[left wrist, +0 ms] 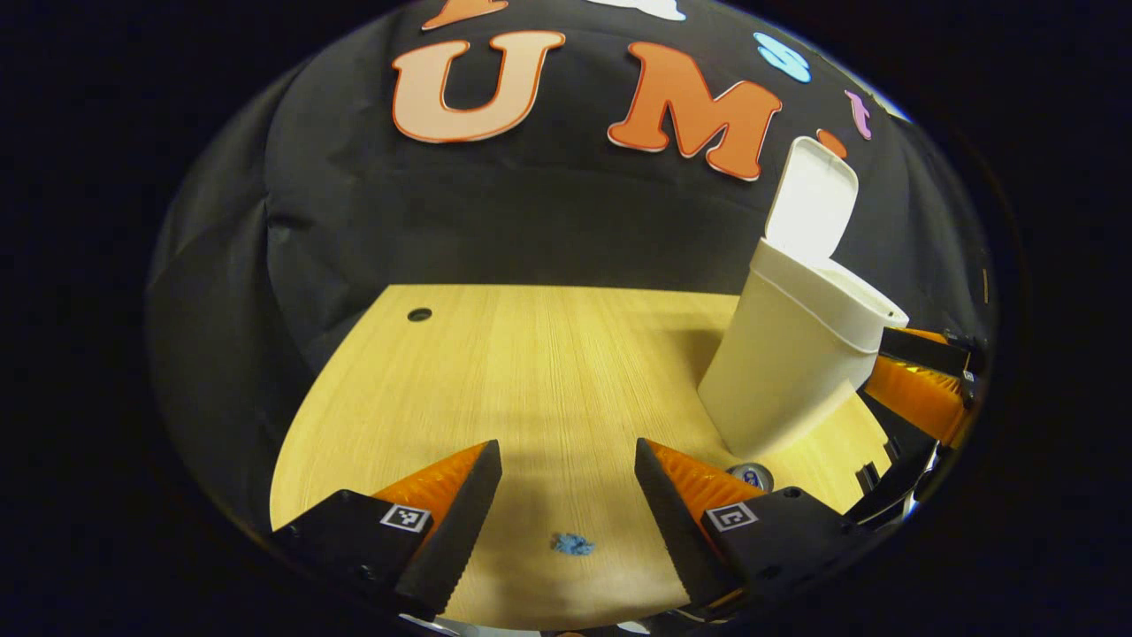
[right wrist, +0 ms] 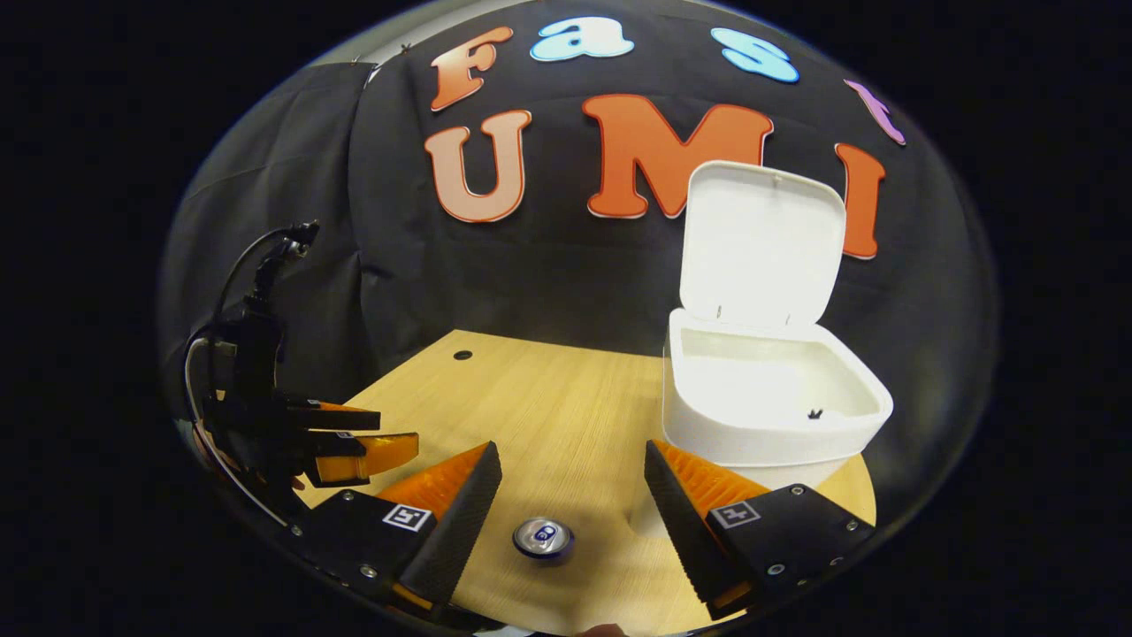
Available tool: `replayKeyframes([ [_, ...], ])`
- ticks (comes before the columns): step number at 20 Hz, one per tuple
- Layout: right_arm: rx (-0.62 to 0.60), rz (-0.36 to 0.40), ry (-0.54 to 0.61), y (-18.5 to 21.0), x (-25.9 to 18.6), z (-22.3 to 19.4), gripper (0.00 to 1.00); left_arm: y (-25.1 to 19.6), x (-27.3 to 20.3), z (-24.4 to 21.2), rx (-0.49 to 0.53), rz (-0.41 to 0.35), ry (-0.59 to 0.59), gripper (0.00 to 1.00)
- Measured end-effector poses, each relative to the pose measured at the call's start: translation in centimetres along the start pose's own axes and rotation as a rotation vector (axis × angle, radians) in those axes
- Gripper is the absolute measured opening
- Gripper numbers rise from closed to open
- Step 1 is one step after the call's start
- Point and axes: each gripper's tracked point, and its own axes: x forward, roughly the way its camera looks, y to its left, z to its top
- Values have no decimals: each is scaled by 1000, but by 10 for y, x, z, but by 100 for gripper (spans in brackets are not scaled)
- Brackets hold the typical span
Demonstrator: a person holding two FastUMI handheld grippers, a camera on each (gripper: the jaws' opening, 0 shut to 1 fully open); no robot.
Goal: Press the lid of the desktop garbage bin to open it, pick up the crumpled paper on the desktop and throw it into the bin, then pick up the pop can on the desktop and drop it into the bin, and finally close the garbage bin lid.
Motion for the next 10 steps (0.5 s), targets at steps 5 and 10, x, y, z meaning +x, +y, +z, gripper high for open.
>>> replayKeyframes([
  [5,42,-8,112,9,13,-45,99,-2,15,-43,26,-62,148,96],
  [10,-2,-9,209,20,19,-95,98,-7,27,-82,11,-106,282,96],
])
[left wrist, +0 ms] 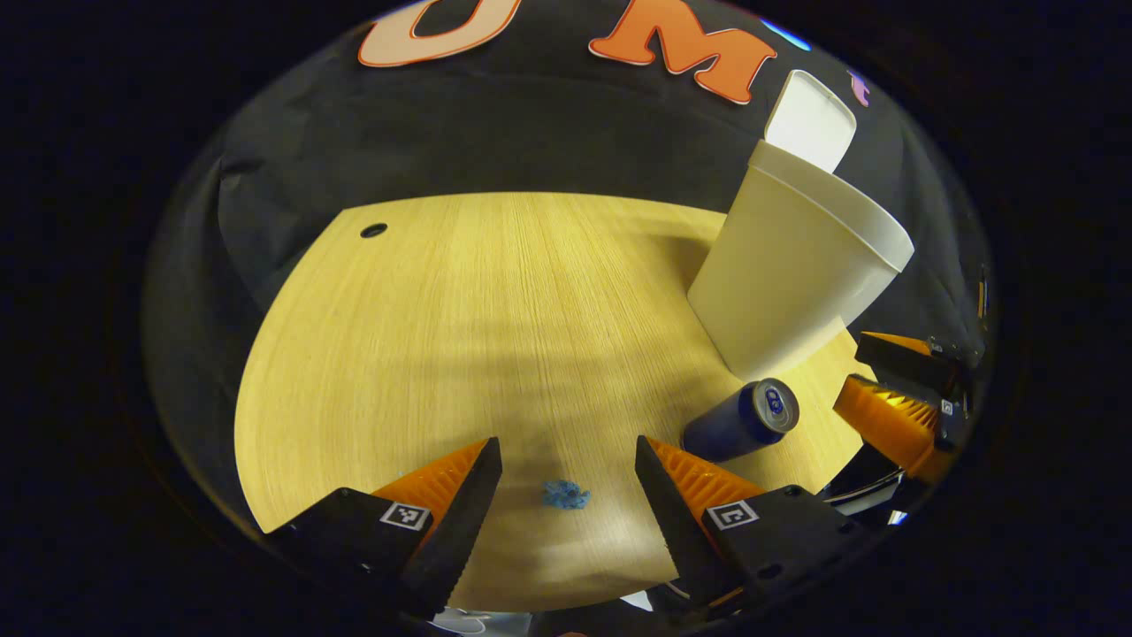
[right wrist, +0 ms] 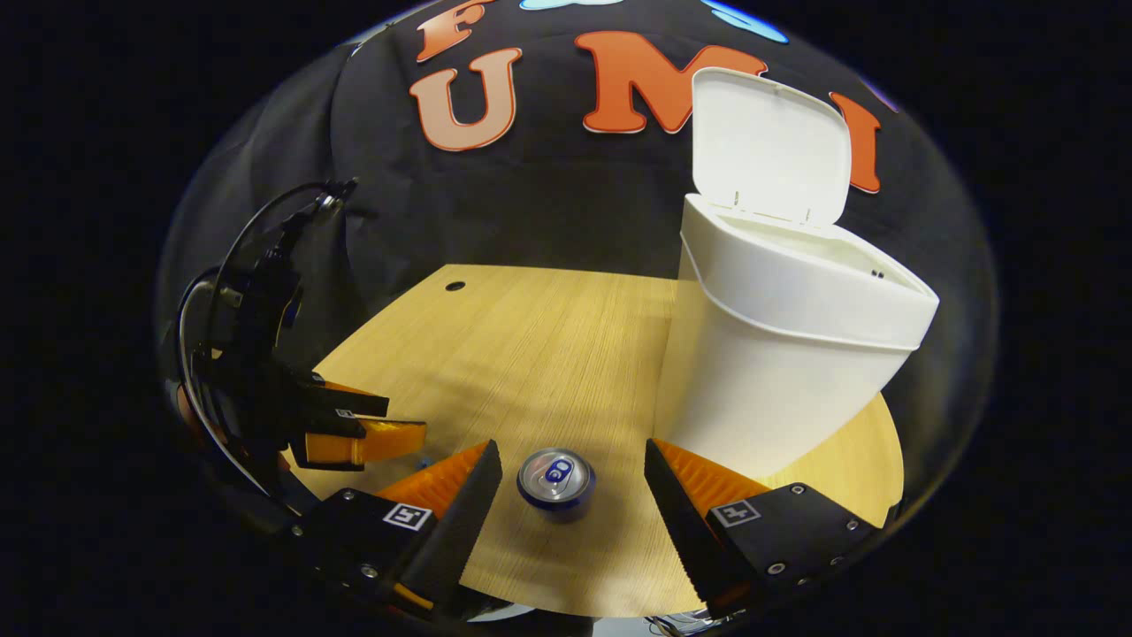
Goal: Press the lid of the desktop garbage bin to open it, pick up the crumpled paper on the desktop and throw it into the bin, then pick up the pop can on the desktop and drop it into the bin, and finally close the garbage bin lid.
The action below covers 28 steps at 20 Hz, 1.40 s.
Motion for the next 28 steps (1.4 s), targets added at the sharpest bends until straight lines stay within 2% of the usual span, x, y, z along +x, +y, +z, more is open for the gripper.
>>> replayKeyframes([
  [5,-78,-11,67,7,21,-33,98,7,21,-24,-29,-9,107,98],
  [13,-95,-25,113,4,59,-60,94,12,11,-38,58,29,233,98],
  [16,-94,-20,127,6,67,-68,84,12,-2,-32,67,44,268,96],
  [20,-96,-5,141,6,80,-73,82,6,-30,-7,91,45,279,98],
  [22,-91,7,141,10,80,-70,81,7,-49,9,118,77,291,95],
  [23,-91,10,144,11,80,-69,80,13,-61,17,145,115,312,83],
  [24,-94,19,149,15,82,-70,80,10,-70,30,141,111,303,70],
  [27,-113,20,149,17,79,-66,78,6,-108,62,71,120,310,31],
  [28,-117,20,146,18,75,-65,79,3,-121,72,46,112,319,27],
])
